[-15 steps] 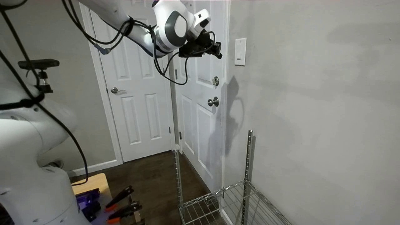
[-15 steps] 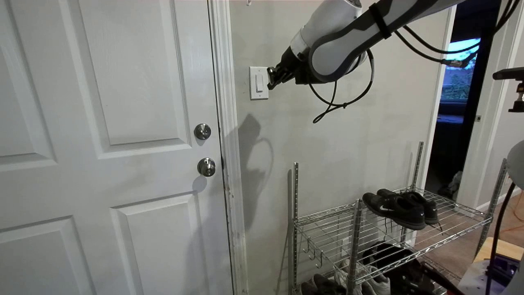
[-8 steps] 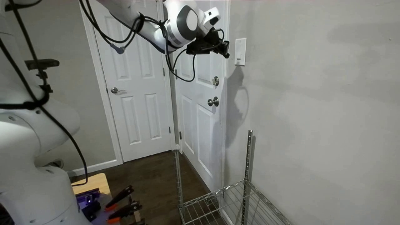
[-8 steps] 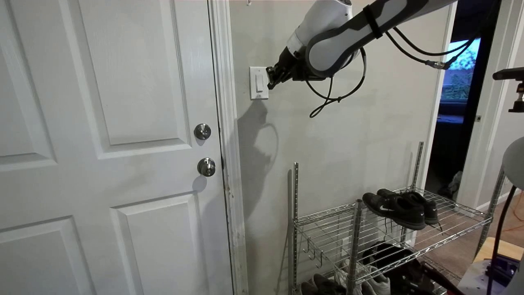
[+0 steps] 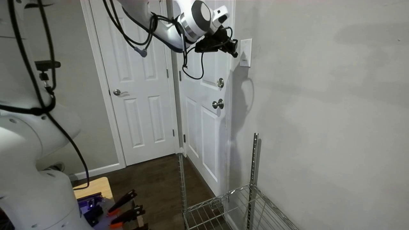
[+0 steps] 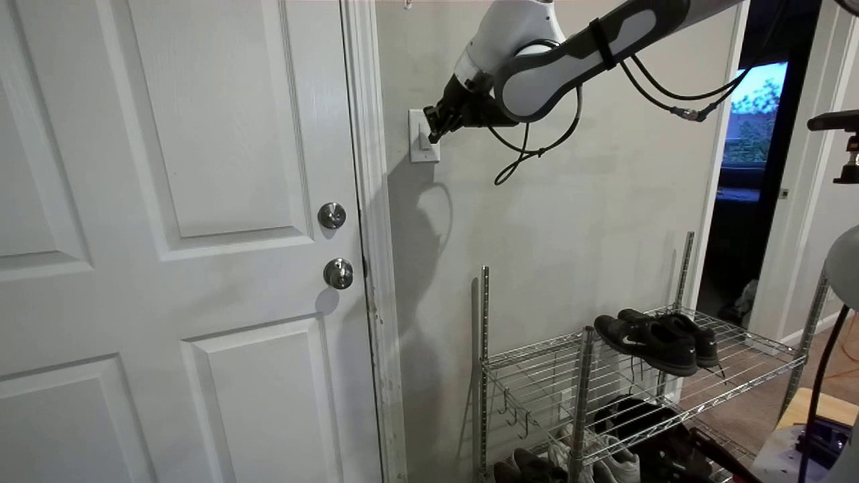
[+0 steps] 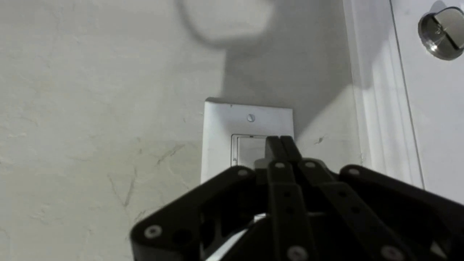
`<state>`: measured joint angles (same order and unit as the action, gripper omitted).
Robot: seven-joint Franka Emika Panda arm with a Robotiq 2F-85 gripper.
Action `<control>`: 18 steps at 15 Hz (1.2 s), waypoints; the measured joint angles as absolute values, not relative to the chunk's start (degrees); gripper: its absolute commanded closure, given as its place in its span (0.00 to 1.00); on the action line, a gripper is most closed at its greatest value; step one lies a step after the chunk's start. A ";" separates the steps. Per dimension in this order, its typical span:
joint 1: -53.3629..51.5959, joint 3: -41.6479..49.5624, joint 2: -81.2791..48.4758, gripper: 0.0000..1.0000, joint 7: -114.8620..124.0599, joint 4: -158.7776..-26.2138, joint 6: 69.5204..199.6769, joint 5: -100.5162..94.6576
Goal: Flip the switch to turn off the light
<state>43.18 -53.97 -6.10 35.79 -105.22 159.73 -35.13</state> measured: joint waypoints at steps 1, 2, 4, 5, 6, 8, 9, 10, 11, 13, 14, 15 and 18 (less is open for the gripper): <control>41.95 -53.68 -7.69 0.98 37.31 -103.97 158.42 -37.40; 40.52 -53.22 -9.38 0.98 38.69 -102.68 157.08 -39.53; 37.19 -51.79 -13.01 0.98 40.92 -99.88 154.69 -43.09; 35.57 -50.98 -14.72 0.98 41.68 -98.49 153.82 -44.30; 34.06 -50.10 -16.33 0.98 42.26 -97.09 153.04 -45.24; 31.47 -48.11 -18.85 0.99 43.85 -94.62 152.41 -46.50; 30.42 -46.99 -19.65 0.99 45.09 -93.58 152.38 -47.10; 29.66 -46.27 -19.85 0.98 46.55 -93.22 152.18 -47.28; 29.18 -45.76 -19.75 0.98 47.93 -93.09 151.92 -47.32; 28.62 -45.16 -19.51 0.98 50.25 -93.06 151.66 -47.32; 26.65 -42.66 -19.03 0.99 50.37 -93.12 152.40 -45.00; 25.52 -41.25 -18.48 0.98 50.65 -93.31 152.56 -44.14; 19.58 -32.95 -15.35 0.98 48.91 -96.70 157.01 -35.12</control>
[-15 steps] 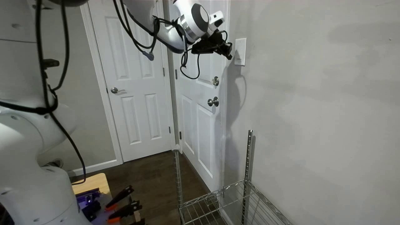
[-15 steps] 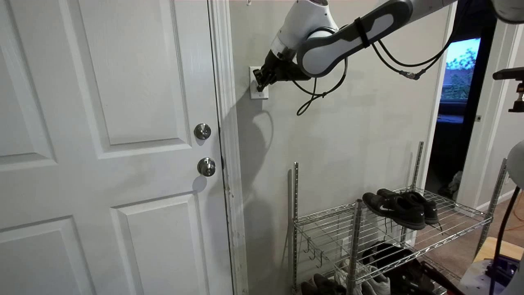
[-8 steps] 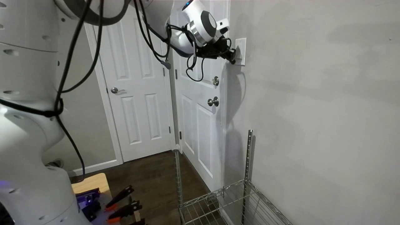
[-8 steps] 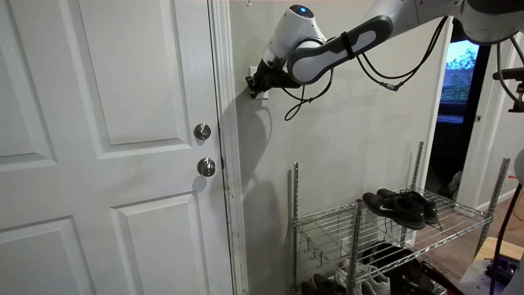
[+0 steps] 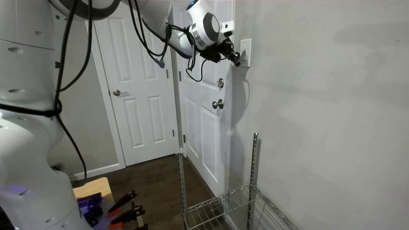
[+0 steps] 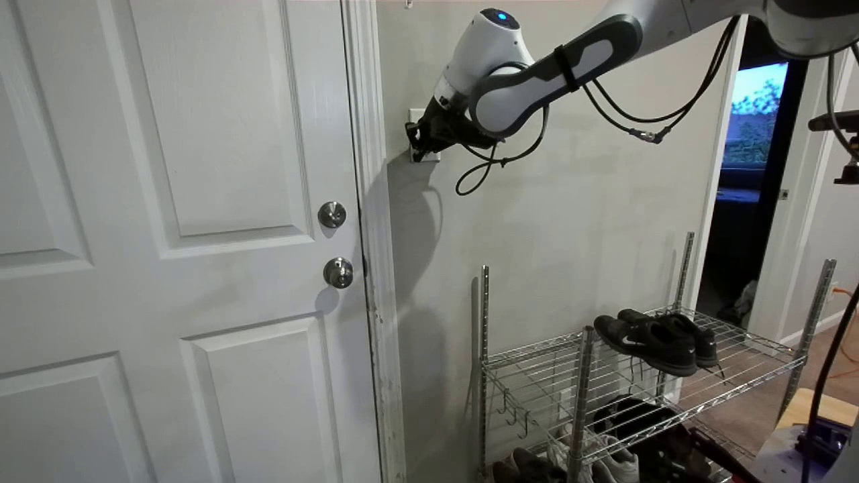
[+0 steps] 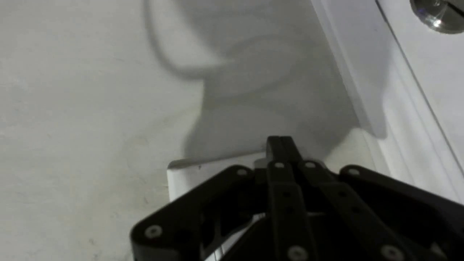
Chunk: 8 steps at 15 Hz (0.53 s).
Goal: Flip the switch to turn off the light
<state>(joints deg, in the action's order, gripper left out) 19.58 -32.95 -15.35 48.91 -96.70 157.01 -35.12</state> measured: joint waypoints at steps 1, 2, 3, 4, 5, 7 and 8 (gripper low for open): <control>20.48 -33.72 -13.98 0.98 48.91 -99.50 159.26 -34.30; 21.11 -34.52 -12.46 0.98 48.91 -102.62 161.81 -33.82; 21.71 -35.34 -10.79 0.98 48.91 -105.82 164.33 -33.57; 22.10 -36.13 -8.98 0.98 48.91 -109.06 166.80 -33.26; 22.44 -36.90 -7.06 0.98 48.91 -112.37 169.23 -32.89; 22.53 -37.27 -2.77 0.98 49.03 -118.54 172.90 -32.07; 22.57 -37.11 -0.69 0.99 49.62 -121.07 174.04 -31.87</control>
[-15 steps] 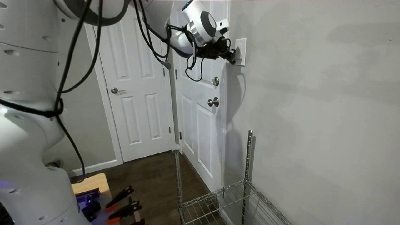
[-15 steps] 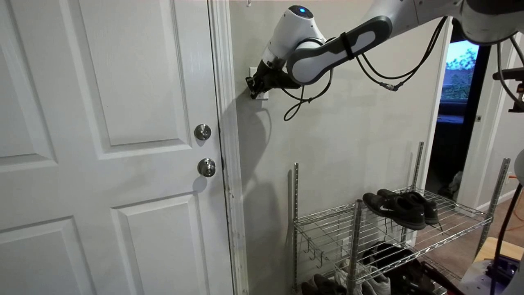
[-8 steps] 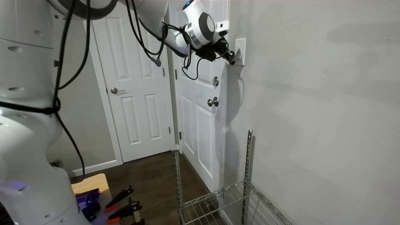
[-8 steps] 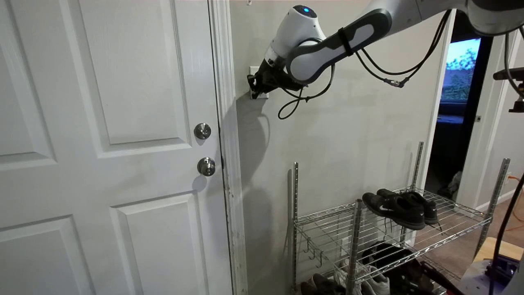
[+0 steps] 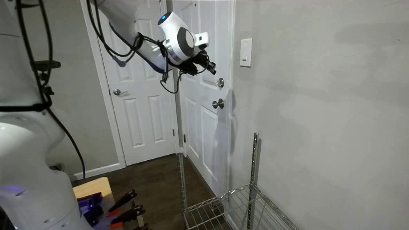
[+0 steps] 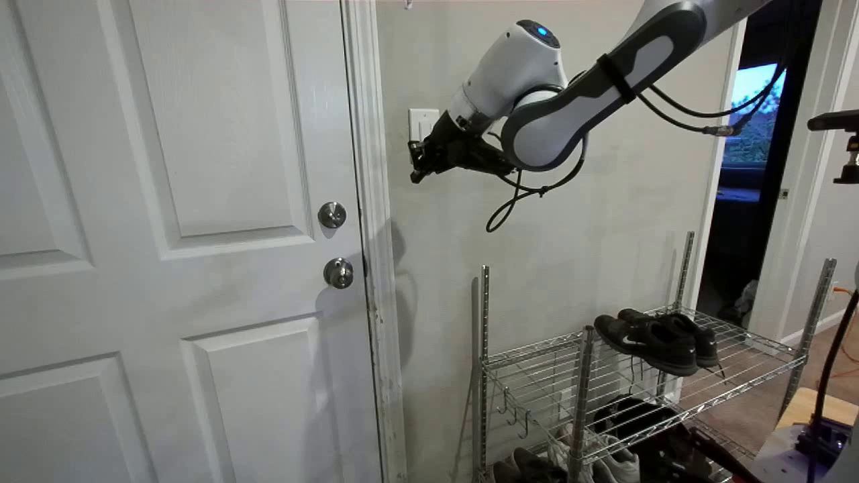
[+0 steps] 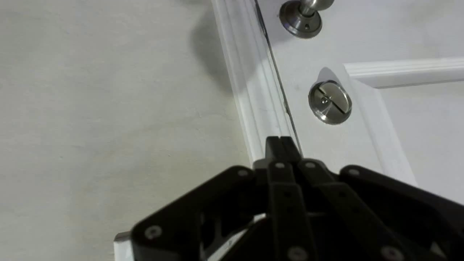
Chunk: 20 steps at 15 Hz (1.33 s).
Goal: Flip the switch to turn off the light
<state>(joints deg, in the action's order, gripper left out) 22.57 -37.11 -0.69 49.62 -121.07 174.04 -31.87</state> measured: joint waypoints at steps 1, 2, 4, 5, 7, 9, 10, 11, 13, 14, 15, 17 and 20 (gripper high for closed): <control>22.67 -36.75 1.38 0.98 50.53 -123.23 174.70 -31.84; 22.91 -36.26 3.40 0.98 51.50 -125.13 175.05 -31.83; 23.57 -34.97 6.71 0.98 53.47 -127.86 175.10 -31.83; 24.04 -34.30 7.99 0.98 54.09 -128.75 175.10 -31.83; 24.88 -32.93 9.61 0.98 54.40 -129.41 175.10 -31.83; 25.61 -31.93 10.47 0.98 54.40 -129.19 175.10 -31.83; 25.96 -31.65 10.74 0.98 54.40 -128.94 175.10 -31.83; 26.17 -31.43 10.89 0.98 54.40 -128.54 175.10 -31.83; 26.21 -31.16 10.89 0.98 54.40 -127.38 175.08 -31.84; 26.20 -31.16 10.86 0.98 54.40 -126.62 175.03 -31.88; 26.19 -31.18 10.83 0.99 54.40 -125.82 174.96 -31.95; 26.20 -31.29 10.66 0.98 54.39 -123.96 174.65 -32.26; 26.12 -31.59 9.92 0.98 54.36 -121.68 173.31 -32.29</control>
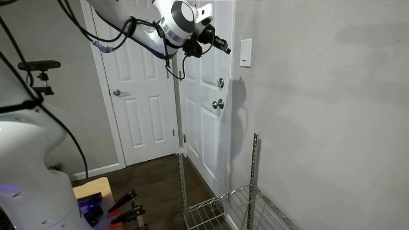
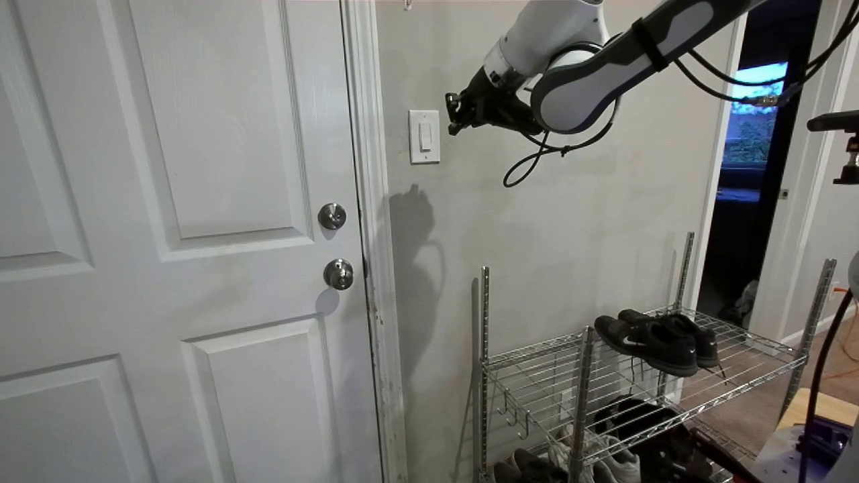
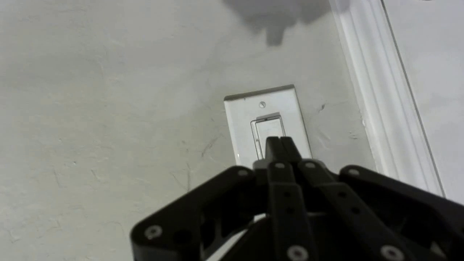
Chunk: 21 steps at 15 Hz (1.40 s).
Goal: Flip the switch to turn off the light
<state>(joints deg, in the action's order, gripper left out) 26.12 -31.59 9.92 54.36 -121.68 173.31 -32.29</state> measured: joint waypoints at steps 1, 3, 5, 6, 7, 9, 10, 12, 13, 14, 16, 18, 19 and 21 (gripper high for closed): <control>25.94 -31.62 9.42 0.98 54.29 -121.31 173.15 -32.26; 25.47 -31.61 7.94 0.98 54.13 -120.98 173.15 -32.10; 24.98 -31.59 6.23 0.98 53.97 -120.82 173.18 -31.98; 24.73 -31.58 5.41 0.98 53.85 -120.74 173.18 -31.95; 24.52 -31.58 4.67 0.98 53.79 -120.64 173.18 -31.95; 24.37 -31.60 3.61 0.98 53.77 -120.34 173.18 -31.97; 24.40 -31.57 3.32 0.98 53.77 -120.12 173.18 -32.00; 24.56 -31.43 3.10 0.98 53.77 -119.49 173.10 -32.19; 24.68 -31.35 3.02 0.98 53.77 -119.03 172.92 -32.31; 24.78 -31.18 2.90 0.98 53.77 -118.49 172.63 -32.37; 24.94 -30.92 2.29 0.98 53.77 -116.99 171.22 -32.47; 24.99 -30.90 0.88 0.98 53.77 -114.85 169.22 -32.51; 24.96 -30.91 -0.04 0.98 53.77 -113.70 168.34 -32.59; 24.81 -30.92 -2.03 0.98 53.77 -111.51 167.22 -33.14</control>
<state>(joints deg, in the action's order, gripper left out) 24.81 -30.92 -2.03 53.77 -111.51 167.22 -33.14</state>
